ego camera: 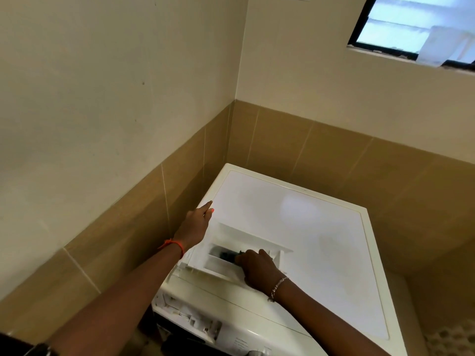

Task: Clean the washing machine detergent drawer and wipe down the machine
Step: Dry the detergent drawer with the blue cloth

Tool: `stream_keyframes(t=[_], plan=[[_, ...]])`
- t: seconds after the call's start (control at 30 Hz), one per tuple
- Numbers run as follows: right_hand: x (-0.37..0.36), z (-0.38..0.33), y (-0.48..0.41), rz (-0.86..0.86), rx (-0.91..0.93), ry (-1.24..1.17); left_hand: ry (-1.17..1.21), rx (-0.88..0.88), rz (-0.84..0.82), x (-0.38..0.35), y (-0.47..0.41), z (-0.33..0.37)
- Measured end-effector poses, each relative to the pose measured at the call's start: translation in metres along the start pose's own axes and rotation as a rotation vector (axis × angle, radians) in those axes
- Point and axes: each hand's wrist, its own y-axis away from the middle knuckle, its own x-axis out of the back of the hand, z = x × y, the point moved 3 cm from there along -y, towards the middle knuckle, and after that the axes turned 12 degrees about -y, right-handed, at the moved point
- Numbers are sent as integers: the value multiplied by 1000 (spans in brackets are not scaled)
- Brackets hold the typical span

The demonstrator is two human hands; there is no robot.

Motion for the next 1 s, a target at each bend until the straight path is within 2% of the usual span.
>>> stream_keyframes(t=[0.27,0.4,0.57,0.63,0.73,0.87,0.93,1.0], plan=[[9,40,22,65,-192,-320,-42,-7,32,3,5,5],[23,58,30,101,-315,-642,-59,-21,38,4,7,7],[62,62,29,297,-473,-992,-70,-50,37,5,8,9],[79,51,28,318,-429,-1053,-69,-57,40,5,8,10],[82,15,23,256,-250,-1007,-47,-50,38,6,8,11],[28,-40,16,56,28,-776,-4,-31,33,5,10,11],[1,-58,13,67,173,-546,-5,-29,34,6,11,12],[-6,-62,10,130,219,-367,-9,-36,36,6,11,13]])
